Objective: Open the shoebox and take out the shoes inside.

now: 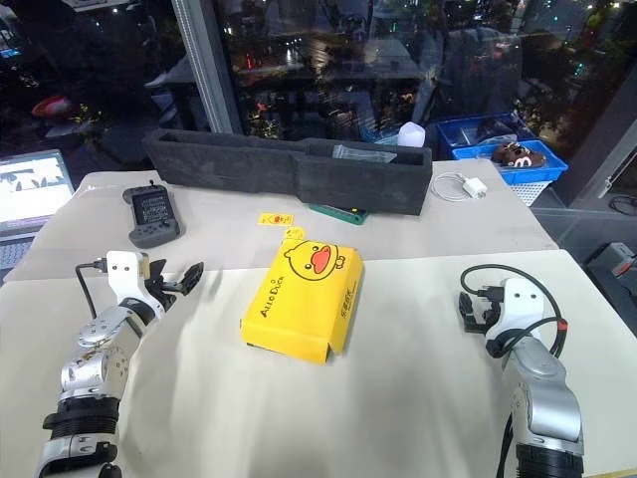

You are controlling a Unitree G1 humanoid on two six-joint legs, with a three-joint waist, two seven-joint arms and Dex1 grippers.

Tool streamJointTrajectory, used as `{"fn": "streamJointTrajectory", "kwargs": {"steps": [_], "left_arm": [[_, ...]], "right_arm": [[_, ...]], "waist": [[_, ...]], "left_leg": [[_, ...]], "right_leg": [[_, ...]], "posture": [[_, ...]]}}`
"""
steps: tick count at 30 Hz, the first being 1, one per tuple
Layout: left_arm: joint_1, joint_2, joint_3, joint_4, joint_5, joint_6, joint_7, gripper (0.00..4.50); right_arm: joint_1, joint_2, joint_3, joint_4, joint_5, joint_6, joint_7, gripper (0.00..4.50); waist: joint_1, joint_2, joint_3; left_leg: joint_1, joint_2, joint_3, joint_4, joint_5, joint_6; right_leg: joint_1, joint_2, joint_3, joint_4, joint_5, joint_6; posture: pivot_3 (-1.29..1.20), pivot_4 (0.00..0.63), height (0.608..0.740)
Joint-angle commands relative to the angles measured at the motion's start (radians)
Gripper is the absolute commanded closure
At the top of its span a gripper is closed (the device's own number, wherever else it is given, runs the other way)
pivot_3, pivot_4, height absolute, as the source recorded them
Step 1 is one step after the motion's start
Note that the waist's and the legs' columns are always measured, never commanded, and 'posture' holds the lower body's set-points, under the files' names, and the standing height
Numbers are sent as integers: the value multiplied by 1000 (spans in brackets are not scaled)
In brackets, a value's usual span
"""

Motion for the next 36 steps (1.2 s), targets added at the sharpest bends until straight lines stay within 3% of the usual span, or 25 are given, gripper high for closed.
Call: {"fn": "streamJointTrajectory", "kwargs": {"steps": [1, 7, 11, 14, 18, 24, 30, 32, 36], "left_arm": [[-15, 4, 16, -22, -3, -4, 18, 50], [-17, 19, -8, 16, 19, -22, 7, 50], [-2, 53, -50, 21, 27, -42, -91, 50], [21, 107, -116, 11, 52, -88, -226, 50], [84, 239, -230, -83, 49, -116, -500, 50], [51, 274, -277, -72, 61, -138, -595, 50], [13, 246, -288, -58, 64, -129, -603, 50], [5, 242, -290, -41, 76, -142, -597, 0], [-1, 239, -277, -30, 70, -157, -605, 1099]], "right_arm": [[-9, -2, -14, -25, -4, -31, 0, 11], [-2, 1, -12, -32, -7, -29, 1, 11], [17, -32, 67, -98, 12, -1, 103, 11], [39, -61, 110, -196, 119, 86, 231, 11], [170, -278, 235, -441, 349, 257, 582, 11], [7, -250, 268, -310, 264, 222, 483, 11], [-16, -222, 307, -305, 237, 226, 464, 11], [-19, -214, 319, -299, 221, 219, 453, 517], [-30, -186, 314, -288, 209, 212, 433, 1713]], "waist": [[0, 0, 0], [0, 0, 0], [-1, 0, 0], [-3, 0, 0], [-2, 1, -1], [0, -1, 0], [8, -2, 0], [7, -2, 0], [2, -2, 0]], "left_leg": [[0, 0, 0, 0, 0, 0], [0, 0, 0, 0, 0, 0], [0, 0, 0, 0, 0, 0], [0, 0, 0, 0, 0, 0], [0, 2, 0, -2, -1, 1], [0, 1, 2, 1, -2, 3], [0, 2, 1, 1, -2, 3], [-1, 2, 1, 1, -2, 3], [-3, 2, 1, 1, -4, 7]], "right_leg": [[0, 0, 0, 0, 0, 0], [0, 0, 0, 0, 0, 0], [0, 0, 0, 0, 0, 0], [-1, 1, 0, 0, 0, 0], [0, 1, 0, -1, -2, -2], [-1, -2, 0, -2, -2, -3], [-1, 0, -2, 1, -2, -2], [-2, 1, -2, 0, -2, -2], [-2, 1, -2, 0, -2, -2]], "posture": [[0, 150, 740], [0, 150, 740], [0, 150, 740], [0, 150, 740], [0, 150, 740], [0, 150, 740], [0, 150, 740], [0, 150, 740], [0, 150, 740]]}}
